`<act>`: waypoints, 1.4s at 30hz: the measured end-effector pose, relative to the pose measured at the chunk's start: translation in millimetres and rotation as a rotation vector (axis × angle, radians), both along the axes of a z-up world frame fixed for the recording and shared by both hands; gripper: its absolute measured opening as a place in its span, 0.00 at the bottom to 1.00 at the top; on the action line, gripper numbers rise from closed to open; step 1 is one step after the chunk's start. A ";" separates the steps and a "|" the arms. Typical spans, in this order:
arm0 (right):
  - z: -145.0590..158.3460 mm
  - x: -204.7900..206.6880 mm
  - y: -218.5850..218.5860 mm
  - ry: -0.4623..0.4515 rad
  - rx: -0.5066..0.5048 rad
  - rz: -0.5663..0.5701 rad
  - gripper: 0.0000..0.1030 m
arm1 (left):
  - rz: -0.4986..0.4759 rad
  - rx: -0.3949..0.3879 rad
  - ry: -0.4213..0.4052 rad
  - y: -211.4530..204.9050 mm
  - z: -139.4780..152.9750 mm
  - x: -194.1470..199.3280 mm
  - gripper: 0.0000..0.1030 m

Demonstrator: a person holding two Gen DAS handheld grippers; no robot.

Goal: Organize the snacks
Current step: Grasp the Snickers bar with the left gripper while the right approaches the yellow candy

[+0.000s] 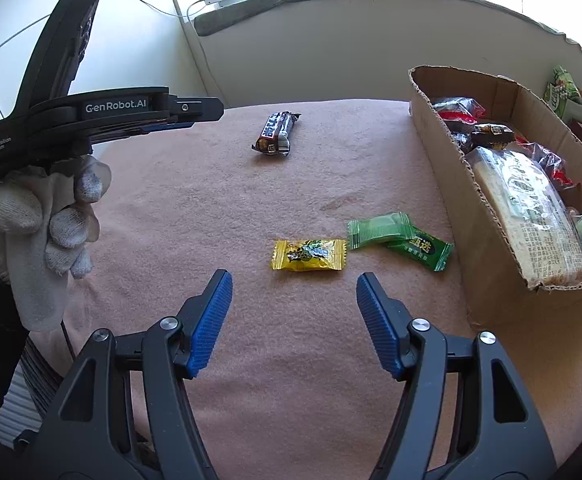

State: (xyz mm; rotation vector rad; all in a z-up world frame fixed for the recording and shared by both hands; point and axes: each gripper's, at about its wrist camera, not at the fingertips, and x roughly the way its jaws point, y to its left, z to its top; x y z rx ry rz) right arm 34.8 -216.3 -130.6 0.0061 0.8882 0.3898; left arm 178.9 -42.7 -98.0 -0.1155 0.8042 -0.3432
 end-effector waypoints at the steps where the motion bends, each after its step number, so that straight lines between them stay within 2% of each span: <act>1: -2.2 3.8 1.4 0.009 -0.002 -0.001 0.65 | 0.000 -0.002 0.005 0.3 -1.3 1.4 0.44; 5: -12.1 17.8 6.5 0.041 -0.016 -0.004 0.65 | -0.002 -0.010 0.021 2.6 -8.0 7.9 0.44; 7: -15.3 23.0 9.1 0.053 -0.015 0.001 0.62 | -0.004 -0.012 0.030 2.3 -11.3 12.1 0.44; 18: -21.5 44.4 33.0 0.046 -0.088 0.051 0.58 | -0.009 0.003 0.068 -8.1 -26.5 42.6 0.44; 20: -21.8 47.3 38.5 0.042 -0.108 0.062 0.53 | -0.008 0.007 0.073 -10.2 -29.7 47.8 0.44; 25: -24.3 51.5 50.1 0.023 -0.144 0.091 0.51 | -0.001 0.015 0.084 -13.1 -35.0 59.0 0.44; 27: -24.7 51.1 50.1 0.014 -0.146 0.089 0.48 | 0.006 0.019 0.086 -13.6 -36.3 63.1 0.44; 29: -24.5 50.2 48.1 0.009 -0.142 0.086 0.41 | 0.006 0.023 0.088 -16.3 -37.5 67.7 0.44; 36: -22.2 47.5 42.3 0.007 -0.135 0.087 0.33 | -0.018 0.069 0.097 -33.9 -42.3 76.7 0.43; 37: -23.1 46.2 43.5 0.004 -0.135 0.087 0.31 | -0.020 0.076 0.094 -35.7 -43.1 76.7 0.42; 38: -22.4 45.5 42.1 0.005 -0.131 0.087 0.30 | -0.018 0.087 0.091 -37.2 -44.0 76.8 0.35; 40: -21.9 43.9 39.7 0.009 -0.122 0.088 0.30 | -0.019 0.101 0.095 -38.7 -47.0 77.7 0.28; 42: -21.6 43.2 40.1 0.008 -0.125 0.090 0.29 | -0.024 0.101 0.091 -37.9 -48.6 76.7 0.27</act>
